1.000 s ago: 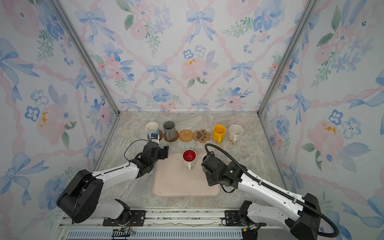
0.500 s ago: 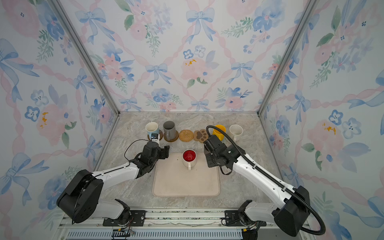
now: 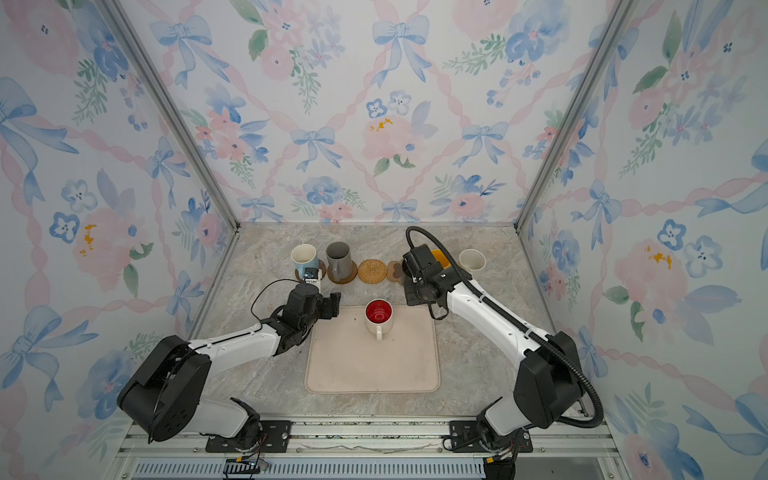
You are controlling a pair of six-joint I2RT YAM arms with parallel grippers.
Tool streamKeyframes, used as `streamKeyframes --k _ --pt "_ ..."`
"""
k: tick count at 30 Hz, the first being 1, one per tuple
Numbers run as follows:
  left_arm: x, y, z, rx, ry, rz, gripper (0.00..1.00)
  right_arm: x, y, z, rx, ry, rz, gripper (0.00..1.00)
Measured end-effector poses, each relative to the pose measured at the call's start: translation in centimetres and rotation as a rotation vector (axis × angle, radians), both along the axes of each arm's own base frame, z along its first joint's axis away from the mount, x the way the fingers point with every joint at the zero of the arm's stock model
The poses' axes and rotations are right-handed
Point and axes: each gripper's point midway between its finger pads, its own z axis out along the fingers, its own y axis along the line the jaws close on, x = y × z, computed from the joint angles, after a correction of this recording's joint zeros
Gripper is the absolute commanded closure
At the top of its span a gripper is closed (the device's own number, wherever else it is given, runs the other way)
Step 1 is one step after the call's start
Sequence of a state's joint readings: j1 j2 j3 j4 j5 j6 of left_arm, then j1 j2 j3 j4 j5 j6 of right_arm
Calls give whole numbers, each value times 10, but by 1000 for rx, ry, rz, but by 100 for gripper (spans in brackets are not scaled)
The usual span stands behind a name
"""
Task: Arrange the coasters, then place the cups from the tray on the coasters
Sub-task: 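Lift the black mug with the right gripper and carry it toward the coasters, then lower the black mug onto the paw-shaped cork coaster with the right gripper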
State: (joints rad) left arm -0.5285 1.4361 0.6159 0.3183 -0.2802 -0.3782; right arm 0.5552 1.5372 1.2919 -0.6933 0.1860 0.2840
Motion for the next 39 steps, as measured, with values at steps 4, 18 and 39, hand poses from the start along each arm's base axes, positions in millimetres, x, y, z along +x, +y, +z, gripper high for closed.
streamKeyframes --k 4,18,39 --pt "0 0 -1 1 2 -2 17 27 4 0 5 -12 -8 100" --pt "0 0 -1 1 2 -1 17 77 17 -44 16 74 -9 100" --pt "1 2 0 0 1 5 17 103 22 -73 17 118 -22 100"
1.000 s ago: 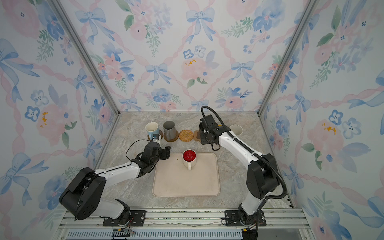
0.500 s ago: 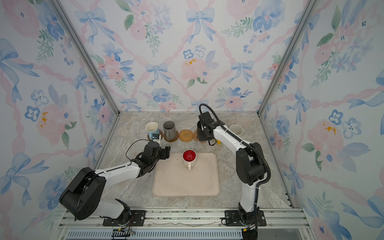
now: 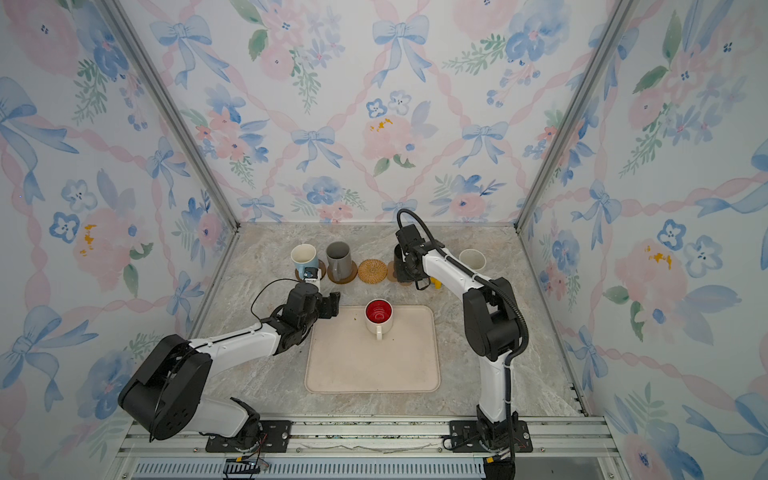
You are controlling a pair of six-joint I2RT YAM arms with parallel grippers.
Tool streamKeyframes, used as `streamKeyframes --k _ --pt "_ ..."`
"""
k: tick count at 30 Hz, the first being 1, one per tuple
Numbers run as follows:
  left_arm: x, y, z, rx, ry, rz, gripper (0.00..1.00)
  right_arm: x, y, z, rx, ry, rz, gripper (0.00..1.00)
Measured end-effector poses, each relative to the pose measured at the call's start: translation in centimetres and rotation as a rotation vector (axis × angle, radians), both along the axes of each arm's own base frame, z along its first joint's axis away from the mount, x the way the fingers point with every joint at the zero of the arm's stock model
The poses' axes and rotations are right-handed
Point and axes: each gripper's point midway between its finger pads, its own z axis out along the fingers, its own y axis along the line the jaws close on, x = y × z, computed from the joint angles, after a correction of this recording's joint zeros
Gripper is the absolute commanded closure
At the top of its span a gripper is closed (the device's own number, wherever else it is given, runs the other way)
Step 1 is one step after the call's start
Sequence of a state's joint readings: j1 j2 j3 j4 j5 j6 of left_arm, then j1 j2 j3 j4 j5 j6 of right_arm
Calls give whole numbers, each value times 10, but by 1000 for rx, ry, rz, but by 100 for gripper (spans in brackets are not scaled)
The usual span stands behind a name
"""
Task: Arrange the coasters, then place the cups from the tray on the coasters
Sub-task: 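Lower the black mug onto the paw-shaped cork coaster with the right gripper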
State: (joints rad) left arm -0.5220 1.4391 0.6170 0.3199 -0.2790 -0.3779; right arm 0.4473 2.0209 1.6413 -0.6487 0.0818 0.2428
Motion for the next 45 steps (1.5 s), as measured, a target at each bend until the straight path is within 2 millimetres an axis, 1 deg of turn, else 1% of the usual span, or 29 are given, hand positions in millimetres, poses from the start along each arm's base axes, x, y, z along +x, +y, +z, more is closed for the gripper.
streamKeyframes --k 9,15,20,40,45 --pt "1 2 0 0 0 6 17 8 2 0 2 -5 -3 100" --pt "1 2 0 0 0 5 17 13 3 -10 -4 9 -5 100" --pt "1 2 0 0 0 6 17 12 2 -15 -11 24 -7 100" --pt "1 3 0 0 0 7 17 11 1 -19 -16 34 -8 100" --pt "2 4 1 -1 -1 12 17 10 0 -26 -22 48 -8 100"
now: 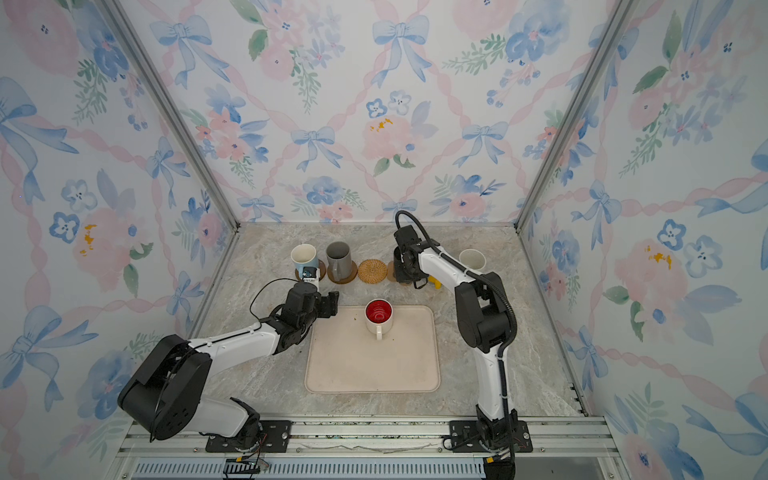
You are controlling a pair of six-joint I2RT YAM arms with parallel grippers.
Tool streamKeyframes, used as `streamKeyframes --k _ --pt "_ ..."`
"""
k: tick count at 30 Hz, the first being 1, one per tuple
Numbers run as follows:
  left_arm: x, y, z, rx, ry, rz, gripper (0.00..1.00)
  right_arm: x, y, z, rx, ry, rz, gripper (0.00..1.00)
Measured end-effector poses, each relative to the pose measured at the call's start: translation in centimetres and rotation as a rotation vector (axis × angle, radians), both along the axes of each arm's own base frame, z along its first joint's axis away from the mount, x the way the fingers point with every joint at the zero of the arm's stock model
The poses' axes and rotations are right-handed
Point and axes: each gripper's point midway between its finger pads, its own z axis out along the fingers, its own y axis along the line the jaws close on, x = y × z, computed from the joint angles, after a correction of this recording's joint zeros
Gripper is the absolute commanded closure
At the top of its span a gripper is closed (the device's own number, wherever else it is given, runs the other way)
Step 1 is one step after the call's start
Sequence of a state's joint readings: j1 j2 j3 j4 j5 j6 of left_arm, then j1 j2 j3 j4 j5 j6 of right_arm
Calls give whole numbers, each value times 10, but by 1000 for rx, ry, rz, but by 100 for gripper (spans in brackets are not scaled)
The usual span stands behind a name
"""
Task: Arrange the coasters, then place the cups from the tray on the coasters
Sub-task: 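Lower the black mug onto the paw-shaped cork coaster with the right gripper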
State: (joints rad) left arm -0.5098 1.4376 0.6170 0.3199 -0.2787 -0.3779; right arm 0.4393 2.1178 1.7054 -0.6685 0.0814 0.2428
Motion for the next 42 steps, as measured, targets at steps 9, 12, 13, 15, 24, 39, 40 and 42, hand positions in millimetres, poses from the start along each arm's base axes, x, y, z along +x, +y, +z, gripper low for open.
streamKeyframes --k 9,12,13,15,24,39,40,42 --pt "0 0 3 -4 -7 0 17 0 0 -5 -3 8 -3 100" --pt "0 0 3 -4 -8 0 17 0 0 -5 -3 8 -3 100" --pt "-1 0 3 -5 -8 0 17 0 0 -5 -3 9 -3 100" --pt "-1 0 3 -4 -7 0 17 0 0 -5 -3 9 -3 100" --pt "-1 1 3 -4 -7 0 17 0 0 -6 0 7 -7 82" --pt "-3 2 3 -5 -9 0 17 -1 0 -10 16 -3 -22 55" --pt "-3 2 4 -6 -10 0 17 -2 -1 -9 17 -5 -24 54" --pt "-3 2 5 -8 -14 0 17 -5 -2 -4 19 -10 -23 54"
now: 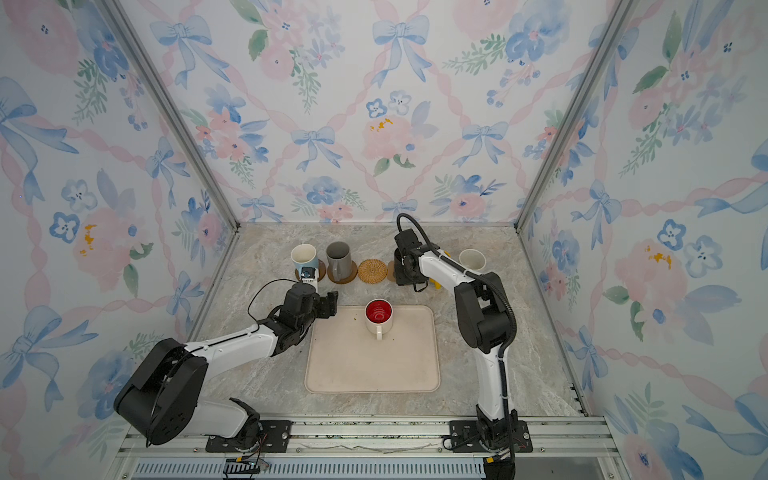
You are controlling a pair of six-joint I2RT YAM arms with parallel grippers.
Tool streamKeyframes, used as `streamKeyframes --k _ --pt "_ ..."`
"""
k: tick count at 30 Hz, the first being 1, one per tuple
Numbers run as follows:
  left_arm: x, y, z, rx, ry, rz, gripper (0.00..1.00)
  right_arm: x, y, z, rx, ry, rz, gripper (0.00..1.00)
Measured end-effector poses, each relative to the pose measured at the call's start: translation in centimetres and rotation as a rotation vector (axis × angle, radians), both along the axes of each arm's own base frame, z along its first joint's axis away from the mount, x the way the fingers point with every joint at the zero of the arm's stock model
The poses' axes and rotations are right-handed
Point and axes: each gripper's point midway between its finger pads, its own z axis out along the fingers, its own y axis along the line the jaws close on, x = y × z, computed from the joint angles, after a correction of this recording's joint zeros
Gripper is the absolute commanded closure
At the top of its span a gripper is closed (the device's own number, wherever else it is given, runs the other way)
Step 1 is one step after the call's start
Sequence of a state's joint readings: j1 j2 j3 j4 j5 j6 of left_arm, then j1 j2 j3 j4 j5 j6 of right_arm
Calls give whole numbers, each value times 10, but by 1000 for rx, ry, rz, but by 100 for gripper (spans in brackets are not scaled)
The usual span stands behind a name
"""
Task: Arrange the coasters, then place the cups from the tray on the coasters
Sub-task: 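Raise the right gripper from the black mug while moving the left gripper forward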
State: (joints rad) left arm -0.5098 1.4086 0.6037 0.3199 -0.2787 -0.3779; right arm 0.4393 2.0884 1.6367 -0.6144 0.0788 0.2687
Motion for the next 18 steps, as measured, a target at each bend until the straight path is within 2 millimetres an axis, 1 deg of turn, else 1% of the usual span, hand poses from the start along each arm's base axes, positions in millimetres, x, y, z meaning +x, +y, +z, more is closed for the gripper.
streamKeyframes --k 2,5,11,18 --pt "0 0 2 -3 -5 1 17 -3 -1 7 5 -9 0 53" --pt "0 0 6 -8 -14 1 18 -6 -3 26 19 -40 -1 52" --pt "-2 1 11 -26 -26 6 18 -12 -8 73 50 -124 -9 49" --pt "-4 -4 17 -72 -28 -10 21 -31 -18 127 82 -234 -22 43"
